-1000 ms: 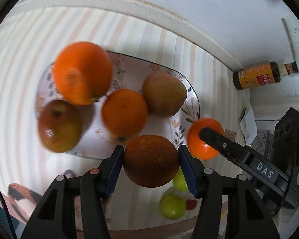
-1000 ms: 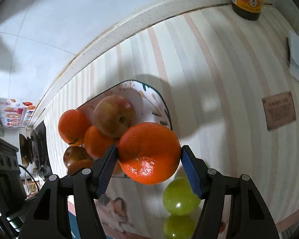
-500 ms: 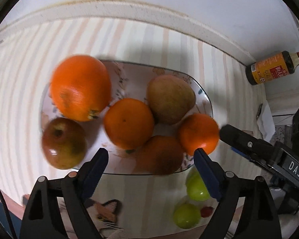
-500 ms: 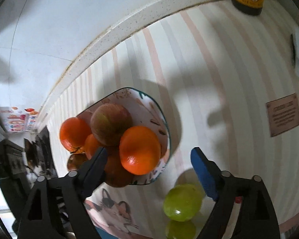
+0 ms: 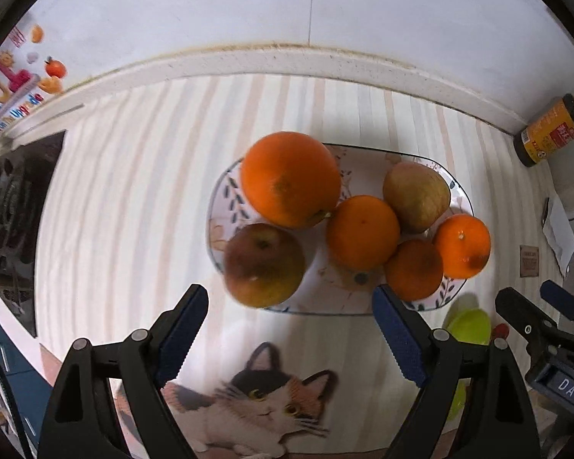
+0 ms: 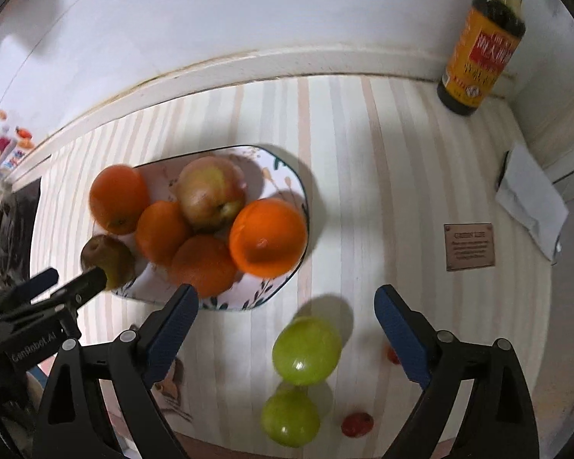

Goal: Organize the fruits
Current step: 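Lift both tools back from the plate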

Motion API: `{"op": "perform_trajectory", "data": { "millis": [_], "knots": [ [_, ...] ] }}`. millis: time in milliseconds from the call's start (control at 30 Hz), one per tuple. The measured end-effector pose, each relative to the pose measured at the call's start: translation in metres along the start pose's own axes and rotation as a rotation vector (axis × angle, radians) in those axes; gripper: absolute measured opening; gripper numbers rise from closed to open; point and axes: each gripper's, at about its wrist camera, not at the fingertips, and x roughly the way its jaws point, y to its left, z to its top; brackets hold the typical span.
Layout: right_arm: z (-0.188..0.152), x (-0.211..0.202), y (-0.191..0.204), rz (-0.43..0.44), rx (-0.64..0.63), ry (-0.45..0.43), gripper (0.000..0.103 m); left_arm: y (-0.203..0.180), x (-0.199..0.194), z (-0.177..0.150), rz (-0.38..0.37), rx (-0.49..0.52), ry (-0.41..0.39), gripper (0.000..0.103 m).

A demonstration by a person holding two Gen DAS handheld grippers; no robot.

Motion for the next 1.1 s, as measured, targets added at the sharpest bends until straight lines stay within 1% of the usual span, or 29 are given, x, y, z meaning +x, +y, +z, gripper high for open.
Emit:
{"op": "perform_trajectory", "data": {
  "millis": [167,367,533,600,800,1000,1100],
  "knots": [
    [-0.015,-0.032,0.011,-0.004,-0.017,-0.041,0.095,0.005,-0.037,-0.015,0.008,0.029,-0.070,0.087],
    [-0.031,-0.077,0.024,-0.006,-0.041,-0.107,0.095,0.011,-0.077,-0.029,-0.003,0.058,-0.126,0.087],
    [-0.046,-0.117,0.035,0.002,-0.056,-0.156,0.095,0.019,-0.107,-0.039,-0.028,0.043,-0.157,0.087],
    [-0.051,-0.131,0.039,-0.013,-0.069,-0.176,0.095,0.022,-0.120,-0.043,-0.044,0.035,-0.168,0.087],
    [-0.064,-0.160,0.046,0.004,-0.069,-0.211,0.095,0.022,-0.151,-0.053,-0.044,0.051,-0.211,0.087],
    [-0.075,-0.182,0.052,0.018,-0.072,-0.237,0.095,0.026,-0.171,-0.061,-0.041,0.057,-0.243,0.087],
    [-0.079,-0.190,0.056,0.028,-0.071,-0.251,0.095,0.026,-0.175,-0.064,-0.044,0.062,-0.244,0.087]
  ]
}}
